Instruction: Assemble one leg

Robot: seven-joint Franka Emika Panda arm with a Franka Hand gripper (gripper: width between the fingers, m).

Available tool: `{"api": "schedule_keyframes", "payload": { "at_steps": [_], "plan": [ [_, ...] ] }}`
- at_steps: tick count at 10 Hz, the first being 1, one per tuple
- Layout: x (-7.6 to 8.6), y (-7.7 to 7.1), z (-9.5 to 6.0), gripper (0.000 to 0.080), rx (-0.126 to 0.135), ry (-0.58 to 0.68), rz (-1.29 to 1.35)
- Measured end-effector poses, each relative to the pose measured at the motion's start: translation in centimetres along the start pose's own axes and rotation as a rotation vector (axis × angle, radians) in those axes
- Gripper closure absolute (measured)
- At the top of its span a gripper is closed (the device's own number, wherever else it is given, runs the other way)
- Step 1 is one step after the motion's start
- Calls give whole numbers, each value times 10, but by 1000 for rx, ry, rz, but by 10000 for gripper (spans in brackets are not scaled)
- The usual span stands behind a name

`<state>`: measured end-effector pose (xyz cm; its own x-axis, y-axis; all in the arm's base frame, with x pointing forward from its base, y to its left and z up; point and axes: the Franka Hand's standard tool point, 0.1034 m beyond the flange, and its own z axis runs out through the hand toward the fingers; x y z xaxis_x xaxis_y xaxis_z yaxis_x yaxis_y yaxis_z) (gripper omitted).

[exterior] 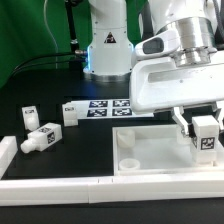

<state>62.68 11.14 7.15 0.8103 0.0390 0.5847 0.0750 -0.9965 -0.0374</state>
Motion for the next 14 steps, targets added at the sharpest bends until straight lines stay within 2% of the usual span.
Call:
{"api": "schedule_keyframes", "payload": {
  "at_steps": [4, 5, 6, 7, 9, 10, 12, 14],
  "plan": [
    [-1, 0, 1, 515, 0, -20, -4],
    [-2, 0, 1, 300, 0, -21, -6],
    [-4, 0, 2, 300, 2, -40, -6],
    [-3, -1, 2, 183, 6, -73, -1],
    [7, -1, -4, 160, 18, -171, 23],
    [12, -3, -3, 151, 28, -270, 46],
    [19, 2, 2, 150, 28, -425, 107],
    [15, 7, 6, 150, 33, -542, 114]
  ]
}}
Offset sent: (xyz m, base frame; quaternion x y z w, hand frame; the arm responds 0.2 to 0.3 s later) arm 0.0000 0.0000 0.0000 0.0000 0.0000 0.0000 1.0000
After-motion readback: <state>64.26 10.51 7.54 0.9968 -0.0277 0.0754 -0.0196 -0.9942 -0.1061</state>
